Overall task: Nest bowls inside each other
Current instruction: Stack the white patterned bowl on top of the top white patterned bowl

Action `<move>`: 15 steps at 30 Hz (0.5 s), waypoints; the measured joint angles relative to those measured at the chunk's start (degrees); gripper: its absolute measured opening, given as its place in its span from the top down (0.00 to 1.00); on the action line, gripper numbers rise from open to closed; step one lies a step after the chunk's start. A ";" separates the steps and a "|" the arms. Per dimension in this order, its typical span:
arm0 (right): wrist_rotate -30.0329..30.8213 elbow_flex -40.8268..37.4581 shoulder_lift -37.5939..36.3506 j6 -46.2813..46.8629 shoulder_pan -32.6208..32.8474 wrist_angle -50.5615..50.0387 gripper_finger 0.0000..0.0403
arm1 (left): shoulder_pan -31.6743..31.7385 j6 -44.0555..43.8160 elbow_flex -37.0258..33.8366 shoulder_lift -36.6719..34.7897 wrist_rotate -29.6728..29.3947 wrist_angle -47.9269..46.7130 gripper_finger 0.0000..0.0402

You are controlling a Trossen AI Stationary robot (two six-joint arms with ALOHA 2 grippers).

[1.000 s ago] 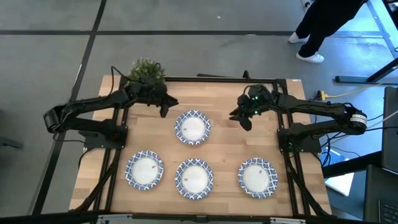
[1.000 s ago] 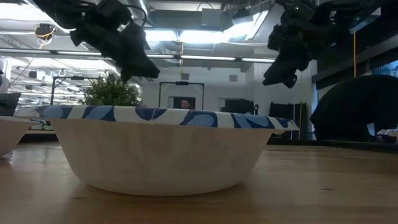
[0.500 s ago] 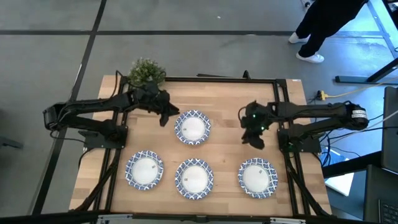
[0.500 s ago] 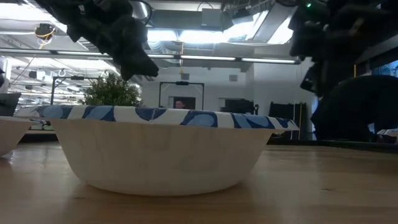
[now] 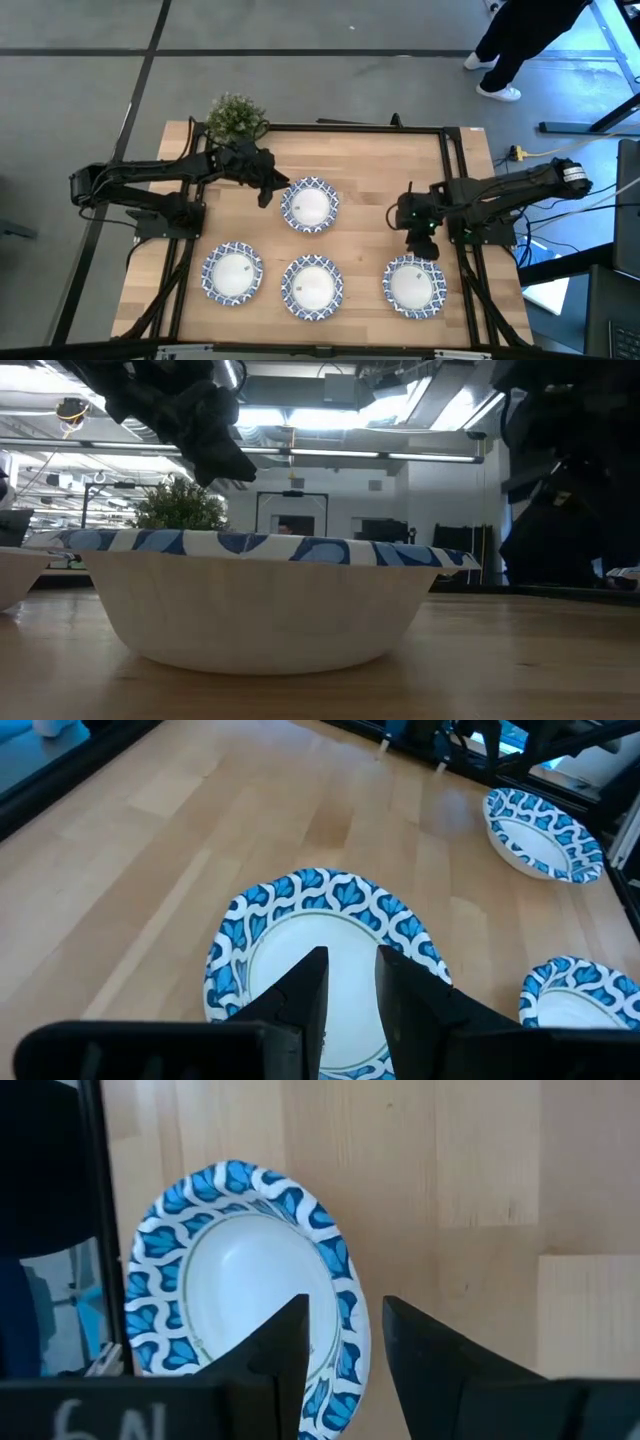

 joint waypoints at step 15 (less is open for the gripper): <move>3.98 0.00 9.71 3.76 8.15 1.52 0.68 | -1.78 -1.44 0.00 0.00 -1.24 0.00 0.80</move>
